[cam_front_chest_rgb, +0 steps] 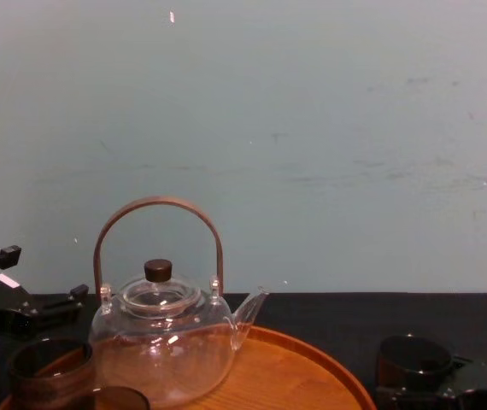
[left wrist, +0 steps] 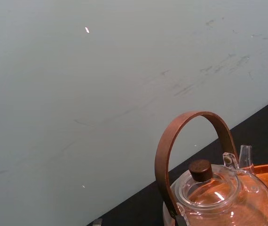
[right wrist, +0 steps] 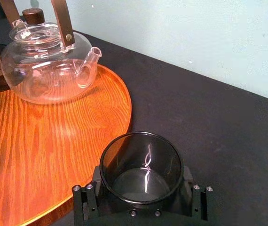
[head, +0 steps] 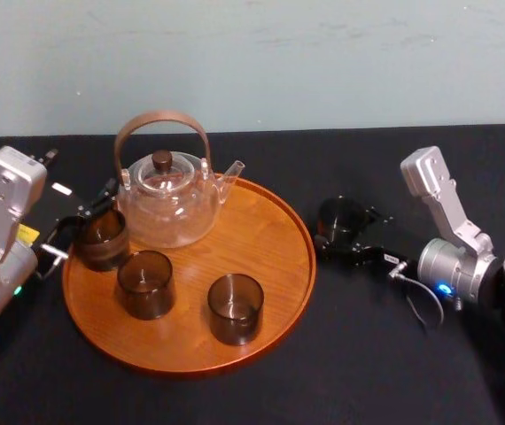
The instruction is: Pick up the glass from the table and place it on the tray.
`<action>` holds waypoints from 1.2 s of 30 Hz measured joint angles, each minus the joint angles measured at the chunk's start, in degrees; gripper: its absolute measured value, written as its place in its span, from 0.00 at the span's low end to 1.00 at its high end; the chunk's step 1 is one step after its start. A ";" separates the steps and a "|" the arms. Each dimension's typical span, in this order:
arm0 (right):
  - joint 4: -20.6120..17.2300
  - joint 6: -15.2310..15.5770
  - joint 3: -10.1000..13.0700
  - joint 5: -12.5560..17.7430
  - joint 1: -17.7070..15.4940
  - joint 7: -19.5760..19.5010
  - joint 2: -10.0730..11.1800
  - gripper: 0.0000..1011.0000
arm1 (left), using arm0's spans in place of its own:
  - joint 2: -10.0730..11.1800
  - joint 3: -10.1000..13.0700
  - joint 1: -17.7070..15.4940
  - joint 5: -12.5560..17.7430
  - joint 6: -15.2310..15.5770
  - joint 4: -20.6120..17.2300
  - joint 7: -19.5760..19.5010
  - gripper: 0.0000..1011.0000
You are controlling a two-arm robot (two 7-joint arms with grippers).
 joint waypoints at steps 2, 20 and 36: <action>0.46 -0.09 -0.15 -0.10 0.34 0.17 -0.20 0.99 | 0.00 0.00 0.00 0.00 0.00 0.00 0.00 0.99; 1.84 -0.57 -0.68 -0.54 1.40 0.80 -0.97 0.97 | 0.00 0.00 0.00 0.00 0.00 0.00 0.00 0.99; -0.19 -0.17 -0.17 0.47 0.47 1.42 -0.14 0.89 | 0.00 0.00 0.00 0.00 0.00 0.00 0.00 0.99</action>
